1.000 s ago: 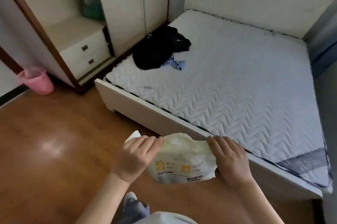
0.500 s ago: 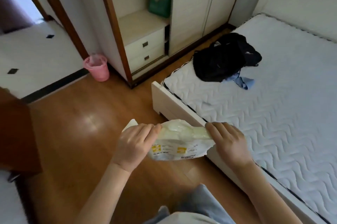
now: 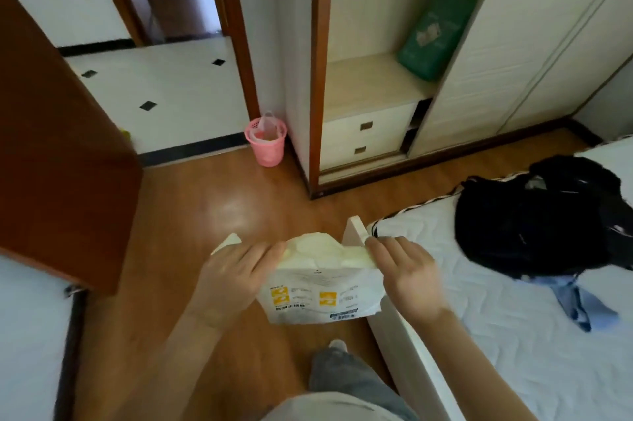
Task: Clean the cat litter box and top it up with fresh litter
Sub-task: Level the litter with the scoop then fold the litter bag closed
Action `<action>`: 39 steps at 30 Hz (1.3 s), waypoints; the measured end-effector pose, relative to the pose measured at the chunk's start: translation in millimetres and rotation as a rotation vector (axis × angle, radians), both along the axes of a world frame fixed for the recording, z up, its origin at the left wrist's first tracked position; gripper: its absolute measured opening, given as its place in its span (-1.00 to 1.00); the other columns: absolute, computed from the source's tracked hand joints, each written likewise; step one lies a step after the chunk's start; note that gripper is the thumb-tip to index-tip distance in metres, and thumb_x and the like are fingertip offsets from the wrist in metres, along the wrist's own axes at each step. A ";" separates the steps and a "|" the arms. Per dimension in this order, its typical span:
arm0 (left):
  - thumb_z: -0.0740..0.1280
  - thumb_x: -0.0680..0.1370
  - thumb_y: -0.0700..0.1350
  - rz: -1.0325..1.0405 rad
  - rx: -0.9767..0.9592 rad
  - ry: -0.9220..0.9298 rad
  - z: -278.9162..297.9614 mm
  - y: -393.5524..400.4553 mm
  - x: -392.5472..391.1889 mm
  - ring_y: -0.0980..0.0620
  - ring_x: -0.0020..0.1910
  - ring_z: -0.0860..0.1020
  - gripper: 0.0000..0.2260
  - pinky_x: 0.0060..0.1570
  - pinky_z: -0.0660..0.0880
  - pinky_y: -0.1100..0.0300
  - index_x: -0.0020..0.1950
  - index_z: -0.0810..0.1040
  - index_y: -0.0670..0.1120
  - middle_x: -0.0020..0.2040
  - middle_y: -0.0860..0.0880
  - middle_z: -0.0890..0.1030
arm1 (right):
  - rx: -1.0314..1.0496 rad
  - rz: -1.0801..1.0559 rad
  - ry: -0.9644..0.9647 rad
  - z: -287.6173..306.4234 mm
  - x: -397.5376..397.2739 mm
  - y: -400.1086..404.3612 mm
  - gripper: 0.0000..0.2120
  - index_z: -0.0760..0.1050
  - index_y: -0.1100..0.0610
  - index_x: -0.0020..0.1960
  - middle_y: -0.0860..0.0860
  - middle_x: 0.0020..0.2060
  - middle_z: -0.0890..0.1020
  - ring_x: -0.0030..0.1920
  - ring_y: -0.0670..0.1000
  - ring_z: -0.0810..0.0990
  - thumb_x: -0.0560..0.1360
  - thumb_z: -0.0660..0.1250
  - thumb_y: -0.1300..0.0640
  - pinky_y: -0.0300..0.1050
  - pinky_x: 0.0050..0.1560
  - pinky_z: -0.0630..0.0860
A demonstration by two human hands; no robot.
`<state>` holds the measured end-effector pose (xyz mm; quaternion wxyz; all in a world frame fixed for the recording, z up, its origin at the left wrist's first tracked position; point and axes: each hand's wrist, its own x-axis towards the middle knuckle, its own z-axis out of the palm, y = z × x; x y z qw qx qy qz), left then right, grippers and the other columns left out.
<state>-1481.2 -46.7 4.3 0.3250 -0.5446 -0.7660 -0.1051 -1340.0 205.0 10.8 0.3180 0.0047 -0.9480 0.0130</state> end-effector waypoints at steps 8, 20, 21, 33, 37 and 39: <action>0.19 0.57 -0.31 0.046 -0.031 -0.037 11.9 83.9 -98.3 -0.06 -0.24 0.64 -0.80 -0.30 0.58 0.12 0.18 0.47 -0.18 -0.10 -0.12 0.68 | 0.013 0.123 0.043 7.6 -120.6 94.8 -0.66 0.59 0.27 -0.01 0.14 -0.22 0.65 -0.35 0.11 0.57 0.65 0.07 0.15 -0.08 -0.42 0.50; 0.50 0.41 -0.11 -0.151 -0.074 -0.024 0.9 211.9 -298.6 -0.02 -0.14 0.68 -0.55 -0.20 0.60 0.15 0.23 0.47 -0.16 -0.02 -0.11 0.70 | 0.109 0.044 0.143 -2.6 -290.9 214.0 -0.52 0.65 0.34 -0.14 0.17 -0.25 0.66 -0.35 0.10 0.61 0.67 0.03 0.16 -0.13 -0.40 0.48; 0.55 0.37 -0.09 -0.178 -0.089 -0.043 0.6 221.3 -314.3 -0.02 -0.12 0.68 -0.49 -0.19 0.61 0.15 0.25 0.46 -0.16 0.00 -0.11 0.70 | 0.124 0.022 0.140 -3.8 -302.4 223.8 -0.55 0.65 0.34 -0.12 0.17 -0.24 0.66 -0.33 0.11 0.61 0.66 0.07 0.14 -0.12 -0.38 0.48; 0.18 0.64 -0.10 -0.339 -0.010 -0.046 9.4 363.0 -460.5 0.05 -0.30 0.63 -0.71 -0.37 0.56 0.21 0.33 0.42 -0.15 -0.08 -0.07 0.70 | 0.196 -0.146 0.092 8.4 -424.4 352.7 -0.77 0.48 0.24 0.08 0.18 -0.14 0.65 -0.22 0.14 0.61 0.52 0.35 0.10 -0.07 -0.27 0.52; 0.31 0.56 -0.24 -0.274 0.002 0.016 3.2 410.7 -497.1 0.04 -0.38 0.59 -0.65 -0.46 0.52 0.19 0.34 0.42 -0.15 -0.12 -0.06 0.68 | 0.216 -0.121 0.097 7.2 -473.1 409.4 -0.81 0.51 0.27 0.05 0.18 -0.15 0.65 -0.23 0.15 0.62 0.59 0.19 0.16 -0.08 -0.28 0.52; 0.31 0.53 -0.20 -0.234 -0.013 -0.008 -1.9 431.3 -511.2 0.03 -0.36 0.61 -0.62 -0.44 0.54 0.18 0.35 0.41 -0.15 -0.09 -0.07 0.69 | 0.197 -0.066 0.091 5.6 -500.8 436.5 -0.83 0.47 0.25 0.06 0.18 -0.15 0.66 -0.22 0.14 0.63 0.55 0.25 0.16 -0.09 -0.27 0.53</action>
